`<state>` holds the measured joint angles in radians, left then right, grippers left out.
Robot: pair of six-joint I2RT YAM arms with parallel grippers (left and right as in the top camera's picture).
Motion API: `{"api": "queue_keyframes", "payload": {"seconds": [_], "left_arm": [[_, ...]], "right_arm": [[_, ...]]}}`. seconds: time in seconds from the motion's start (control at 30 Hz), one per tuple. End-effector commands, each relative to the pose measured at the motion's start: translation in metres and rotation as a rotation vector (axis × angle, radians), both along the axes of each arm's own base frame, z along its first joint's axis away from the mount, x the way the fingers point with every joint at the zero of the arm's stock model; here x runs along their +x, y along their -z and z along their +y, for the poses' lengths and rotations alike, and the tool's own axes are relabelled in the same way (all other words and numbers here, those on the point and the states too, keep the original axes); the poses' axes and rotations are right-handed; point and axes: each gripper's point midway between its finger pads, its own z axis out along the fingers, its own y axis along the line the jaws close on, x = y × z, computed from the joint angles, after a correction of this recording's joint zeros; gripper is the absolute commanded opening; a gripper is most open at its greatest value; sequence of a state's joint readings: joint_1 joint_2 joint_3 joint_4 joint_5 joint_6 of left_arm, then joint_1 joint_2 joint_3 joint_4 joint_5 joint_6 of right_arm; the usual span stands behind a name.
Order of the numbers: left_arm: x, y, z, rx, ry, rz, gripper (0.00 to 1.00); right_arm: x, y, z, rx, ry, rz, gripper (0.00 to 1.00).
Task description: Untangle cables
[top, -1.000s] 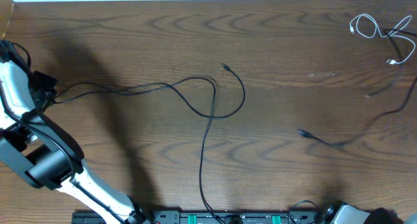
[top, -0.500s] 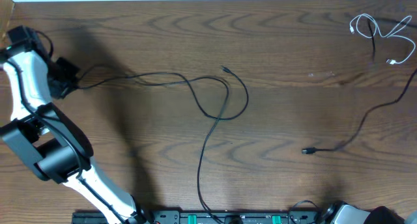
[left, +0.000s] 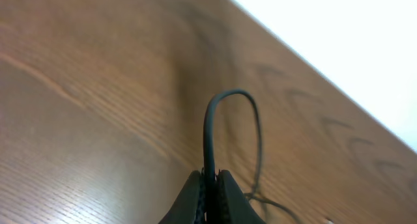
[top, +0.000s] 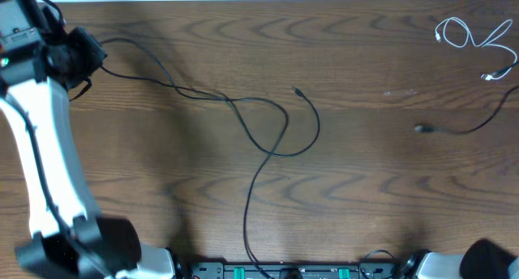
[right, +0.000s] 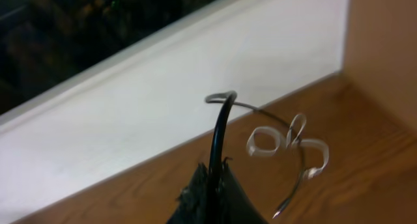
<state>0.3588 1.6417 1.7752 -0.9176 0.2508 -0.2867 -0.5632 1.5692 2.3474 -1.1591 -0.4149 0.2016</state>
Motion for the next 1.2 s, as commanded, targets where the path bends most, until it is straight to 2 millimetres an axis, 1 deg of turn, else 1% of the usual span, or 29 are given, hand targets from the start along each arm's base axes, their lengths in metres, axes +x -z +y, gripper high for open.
{"api": "queue_keyframes", "payload": {"seconds": [0.0, 0.07, 0.13, 0.17, 0.2, 0.33, 0.43, 0.47, 0.53, 0.57, 0.63, 0.77, 0.8, 0.83, 0.9, 0.97, 1.07, 1.17], "left_arm": [[-0.002, -0.012, -0.016, 0.015, 0.048, -0.024, 0.08], [-0.003, -0.016, -0.026, 0.016, 0.069, -0.029, 0.08], [-0.004, -0.015, -0.036, 0.013, 0.092, -0.021, 0.08], [-0.004, -0.014, -0.044, 0.010, 0.111, -0.012, 0.07], [-0.004, -0.013, -0.048, 0.009, 0.121, -0.007, 0.08], [-0.002, -0.012, -0.063, 0.016, 0.158, -0.002, 0.07], [-0.003, -0.011, -0.072, 0.013, 0.179, 0.005, 0.08], [-0.003, -0.011, -0.074, 0.013, 0.184, 0.006, 0.08], [-0.003, -0.010, -0.077, 0.013, 0.191, 0.008, 0.08], [-0.003, -0.010, -0.077, 0.013, 0.191, 0.008, 0.07], [-0.003, -0.010, -0.077, 0.013, 0.191, 0.008, 0.08], [-0.004, -0.010, -0.077, 0.011, 0.191, 0.012, 0.08], [-0.004, -0.010, -0.077, 0.011, 0.191, 0.013, 0.08], [-0.004, -0.009, -0.077, 0.010, 0.191, 0.014, 0.08], [-0.004, -0.009, -0.077, 0.010, 0.191, 0.016, 0.08], [-0.004, -0.009, -0.077, 0.010, 0.191, 0.017, 0.08], [-0.005, -0.009, -0.077, 0.009, 0.191, 0.019, 0.07], [-0.005, -0.008, -0.078, 0.009, 0.191, 0.020, 0.08]], "right_arm": [[0.019, -0.017, -0.034, -0.062, 0.119, -0.034, 0.01], [0.028, -0.026, -0.048, -0.107, 0.156, -0.057, 0.01], [0.035, -0.029, -0.065, -0.172, 0.198, -0.058, 0.01], [0.037, -0.025, -0.081, -0.208, 0.257, -0.037, 0.01], [0.036, -0.021, -0.091, -0.220, 0.294, -0.019, 0.01], [0.036, 0.003, -0.124, -0.204, 0.373, 0.053, 0.01], [0.035, 0.027, -0.151, -0.182, 0.425, 0.115, 0.01], [0.034, 0.038, -0.163, -0.171, 0.445, 0.142, 0.01], [0.036, 0.057, -0.179, -0.150, 0.463, 0.183, 0.01], [0.038, 0.079, -0.194, -0.126, 0.477, 0.229, 0.01], [0.043, 0.105, -0.207, -0.093, 0.476, 0.278, 0.01], [0.058, 0.154, -0.216, -0.025, 0.434, 0.359, 0.01], [0.061, 0.166, -0.217, -0.013, 0.429, 0.381, 0.06], [0.064, 0.177, -0.219, -0.001, 0.425, 0.401, 0.24], [0.067, 0.196, -0.222, 0.020, 0.420, 0.436, 0.56], [0.067, 0.212, -0.223, 0.051, 0.424, 0.465, 0.78], [0.067, 0.223, -0.219, 0.085, 0.414, 0.485, 0.94], [0.066, 0.223, -0.214, 0.113, 0.405, 0.486, 0.99]]}}
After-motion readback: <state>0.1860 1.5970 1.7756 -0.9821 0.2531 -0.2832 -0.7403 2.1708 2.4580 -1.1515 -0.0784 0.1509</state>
